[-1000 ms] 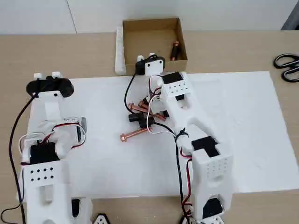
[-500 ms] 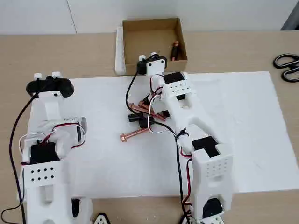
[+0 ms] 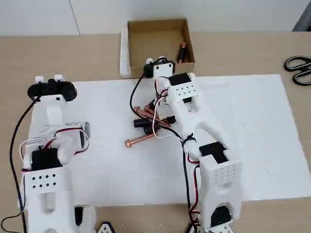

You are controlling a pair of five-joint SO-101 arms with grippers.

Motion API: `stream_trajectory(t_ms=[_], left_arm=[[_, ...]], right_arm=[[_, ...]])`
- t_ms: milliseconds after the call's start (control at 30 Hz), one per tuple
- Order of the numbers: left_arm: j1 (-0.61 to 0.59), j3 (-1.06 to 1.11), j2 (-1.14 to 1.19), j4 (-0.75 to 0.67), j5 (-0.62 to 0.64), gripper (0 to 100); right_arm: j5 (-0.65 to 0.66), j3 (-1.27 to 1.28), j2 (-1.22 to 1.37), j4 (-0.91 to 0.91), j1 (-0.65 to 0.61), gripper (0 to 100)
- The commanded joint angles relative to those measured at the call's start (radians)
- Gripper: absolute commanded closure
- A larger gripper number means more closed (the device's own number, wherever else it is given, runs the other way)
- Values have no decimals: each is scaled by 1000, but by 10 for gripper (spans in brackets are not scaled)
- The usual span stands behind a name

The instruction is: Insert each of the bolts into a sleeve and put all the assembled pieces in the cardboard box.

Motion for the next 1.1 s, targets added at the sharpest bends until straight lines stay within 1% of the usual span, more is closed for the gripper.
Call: stream_trajectory(t_ms=[0,200,300,467,700,800,900,967,1000,1067], left_arm=[[8,-4,-14,-18,2,827],[6,-4,-14,-18,2,827],[8,-4,-12,-5,-2,827],[8,-10,-12,31,-3,827],[11,-31,-9,29,-5,827],[71,-48,17,31,-5,827],[172,-91,118,23,0,828],[229,-137,210,-11,9,829],[249,-162,256,-31,31,829],[278,-214,338,-60,117,829]], right_arm=[[-17,-32,-4,18,13,980],[-12,-54,-25,35,41,979],[-12,-126,-85,133,48,996],[-9,-230,-197,272,50,995],[-9,-250,-377,383,65,995],[-9,-250,-441,400,113,995],[-9,-250,-479,410,185,995],[-8,-250,-486,418,231,995],[-8,-250,-486,420,248,995],[-8,-247,-481,420,278,995]])
